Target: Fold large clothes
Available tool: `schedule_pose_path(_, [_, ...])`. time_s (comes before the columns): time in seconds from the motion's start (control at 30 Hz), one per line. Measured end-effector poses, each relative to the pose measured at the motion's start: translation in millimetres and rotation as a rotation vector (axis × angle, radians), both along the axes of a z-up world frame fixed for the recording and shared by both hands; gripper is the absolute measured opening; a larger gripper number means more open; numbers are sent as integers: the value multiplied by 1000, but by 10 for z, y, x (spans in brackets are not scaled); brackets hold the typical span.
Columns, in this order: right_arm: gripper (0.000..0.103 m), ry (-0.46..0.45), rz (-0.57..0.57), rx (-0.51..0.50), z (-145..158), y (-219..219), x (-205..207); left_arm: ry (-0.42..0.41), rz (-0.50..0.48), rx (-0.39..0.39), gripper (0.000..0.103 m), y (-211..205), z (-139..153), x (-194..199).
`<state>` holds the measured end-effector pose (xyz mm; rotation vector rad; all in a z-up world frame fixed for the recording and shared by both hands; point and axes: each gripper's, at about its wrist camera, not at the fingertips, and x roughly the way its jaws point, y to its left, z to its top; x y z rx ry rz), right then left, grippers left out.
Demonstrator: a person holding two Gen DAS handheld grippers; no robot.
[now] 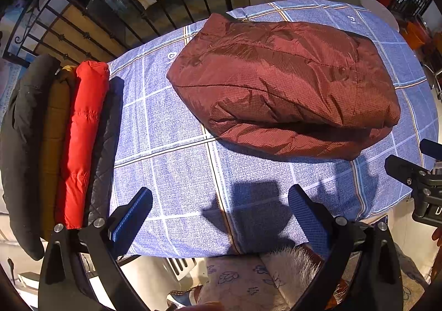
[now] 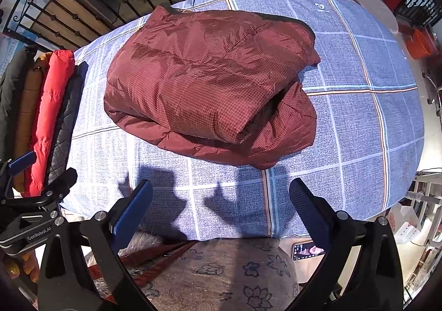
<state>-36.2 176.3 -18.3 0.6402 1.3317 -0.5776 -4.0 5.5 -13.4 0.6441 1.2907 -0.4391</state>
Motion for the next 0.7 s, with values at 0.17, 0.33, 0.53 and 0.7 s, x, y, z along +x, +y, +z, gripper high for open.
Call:
schedule_pose_path(0.17, [97,-60,-17,6,62,-72,-29,10,-9,-1,97,-36,-18,-1])
schedule_pose_path(0.33, [97,-106,-57,30,92,-212,-90,20,-23,0,97,-82,-28,-3])
schedule_pose_path(0.53, [97,-198,-191,87,67,-623,-346,107,-2,-15,97,-107,-155,56])
schedule_pose_path(0.7, [97,-252,-374,91,-66,-1177,-752,220,82,21,97,19,-407,132])
